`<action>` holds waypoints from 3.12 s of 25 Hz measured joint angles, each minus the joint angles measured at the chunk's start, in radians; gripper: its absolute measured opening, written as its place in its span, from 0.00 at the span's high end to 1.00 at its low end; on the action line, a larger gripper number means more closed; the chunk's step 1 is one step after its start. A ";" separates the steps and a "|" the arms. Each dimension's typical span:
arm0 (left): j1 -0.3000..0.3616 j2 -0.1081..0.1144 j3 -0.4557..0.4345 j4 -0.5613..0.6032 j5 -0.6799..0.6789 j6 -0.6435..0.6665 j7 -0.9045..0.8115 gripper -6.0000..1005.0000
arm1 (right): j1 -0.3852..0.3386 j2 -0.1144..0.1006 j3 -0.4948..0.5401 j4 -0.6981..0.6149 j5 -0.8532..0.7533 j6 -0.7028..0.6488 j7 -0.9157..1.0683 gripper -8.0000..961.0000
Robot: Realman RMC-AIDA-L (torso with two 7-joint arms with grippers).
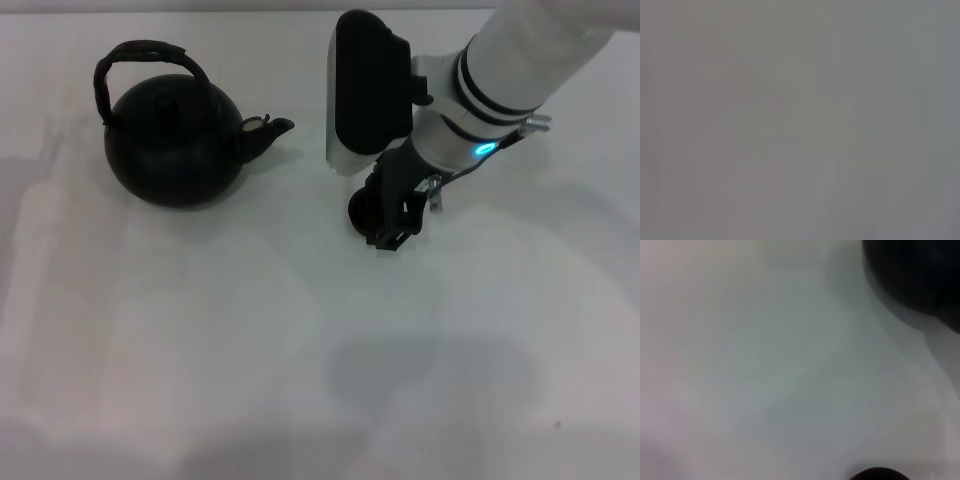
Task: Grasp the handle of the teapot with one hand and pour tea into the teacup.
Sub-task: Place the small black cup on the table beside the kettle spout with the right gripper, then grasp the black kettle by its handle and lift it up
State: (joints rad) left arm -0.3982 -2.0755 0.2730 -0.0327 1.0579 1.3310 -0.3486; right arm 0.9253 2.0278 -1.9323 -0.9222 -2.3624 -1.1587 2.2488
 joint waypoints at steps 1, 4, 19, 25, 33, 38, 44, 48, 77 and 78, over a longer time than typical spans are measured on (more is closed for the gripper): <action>0.000 0.000 0.000 0.000 0.000 0.000 0.000 0.12 | -0.001 0.000 -0.010 0.001 0.005 0.003 0.000 0.20; 0.000 0.000 0.001 0.000 0.001 -0.001 0.001 0.12 | -0.006 0.000 -0.031 0.001 0.030 0.011 0.000 0.19; 0.002 0.002 0.006 0.013 0.005 -0.003 0.000 0.12 | -0.024 -0.001 -0.053 -0.006 0.065 0.027 0.000 0.16; 0.001 0.002 0.004 0.013 0.005 -0.003 -0.001 0.12 | -0.034 -0.001 -0.060 -0.014 0.071 0.034 0.000 0.14; 0.000 0.002 0.002 0.014 0.002 -0.003 -0.002 0.12 | -0.039 0.001 -0.061 -0.023 0.075 0.030 -0.001 0.12; -0.001 0.002 0.001 0.014 0.001 -0.003 -0.002 0.12 | -0.039 0.001 -0.055 -0.030 0.074 0.030 -0.003 0.11; -0.002 0.002 0.001 0.017 0.000 -0.002 -0.003 0.12 | -0.062 -0.001 0.001 -0.061 0.096 0.030 -0.023 0.11; -0.002 0.003 0.001 0.018 0.000 -0.002 -0.003 0.12 | -0.082 -0.003 0.065 -0.064 0.158 0.012 -0.080 0.11; 0.020 0.002 0.010 0.028 0.010 -0.010 -0.013 0.12 | -0.288 0.000 1.120 0.780 1.671 0.053 -1.471 0.12; 0.022 0.003 0.011 0.028 0.012 -0.013 -0.017 0.12 | -0.282 0.000 1.119 0.805 1.719 0.044 -1.591 0.12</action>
State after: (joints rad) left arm -0.3759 -2.0727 0.2840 -0.0048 1.0700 1.3176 -0.3658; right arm 0.6430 2.0279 -0.8136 -0.1175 -0.6432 -1.1145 0.6581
